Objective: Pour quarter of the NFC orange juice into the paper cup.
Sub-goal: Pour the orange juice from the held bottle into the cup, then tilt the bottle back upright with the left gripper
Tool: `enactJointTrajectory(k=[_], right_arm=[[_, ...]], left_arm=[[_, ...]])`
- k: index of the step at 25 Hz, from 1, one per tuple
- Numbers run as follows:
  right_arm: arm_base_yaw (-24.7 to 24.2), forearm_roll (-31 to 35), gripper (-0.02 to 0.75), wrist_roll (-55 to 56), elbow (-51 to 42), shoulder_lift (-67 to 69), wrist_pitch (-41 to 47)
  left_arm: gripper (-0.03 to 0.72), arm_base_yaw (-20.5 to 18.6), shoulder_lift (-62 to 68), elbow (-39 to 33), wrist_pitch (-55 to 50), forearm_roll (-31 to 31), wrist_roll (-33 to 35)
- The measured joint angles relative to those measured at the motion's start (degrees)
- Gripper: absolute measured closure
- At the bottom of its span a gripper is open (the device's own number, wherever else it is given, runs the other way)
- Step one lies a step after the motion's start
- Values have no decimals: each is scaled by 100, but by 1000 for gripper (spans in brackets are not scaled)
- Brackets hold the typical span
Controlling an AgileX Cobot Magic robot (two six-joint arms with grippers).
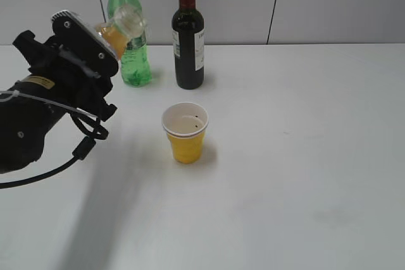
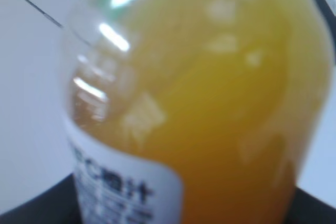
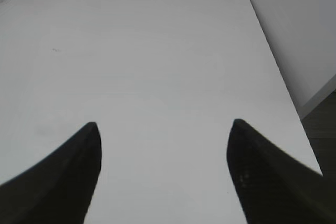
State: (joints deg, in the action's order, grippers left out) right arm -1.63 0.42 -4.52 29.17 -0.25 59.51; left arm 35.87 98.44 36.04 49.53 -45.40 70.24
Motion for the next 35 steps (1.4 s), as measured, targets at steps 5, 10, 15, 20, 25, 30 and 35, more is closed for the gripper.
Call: enactJointTrajectory(k=[5,10,15,20,25,30,35], right_arm=[[0,0,147,0,0,0,0],[0,0,147,0,0,0,0],[0,0,147,5,0,0,0],[0,0,147,5,0,0,0],[0,0,147,0,0,0,0],[0,0,147,0,0,0,0],[0,0,147,0,0,0,0]], left_arm=[[244,5,229,44,-74,-28,155],[244,99,419,44,-125,18,346],[244,123,650,50,-111,73,606],[244,123,715,50,-107,100,730],[244,123,715,50,-102,243,988],[244,123,715,50,-101,276,1252],[244,123,715,50,-101,276,1571]])
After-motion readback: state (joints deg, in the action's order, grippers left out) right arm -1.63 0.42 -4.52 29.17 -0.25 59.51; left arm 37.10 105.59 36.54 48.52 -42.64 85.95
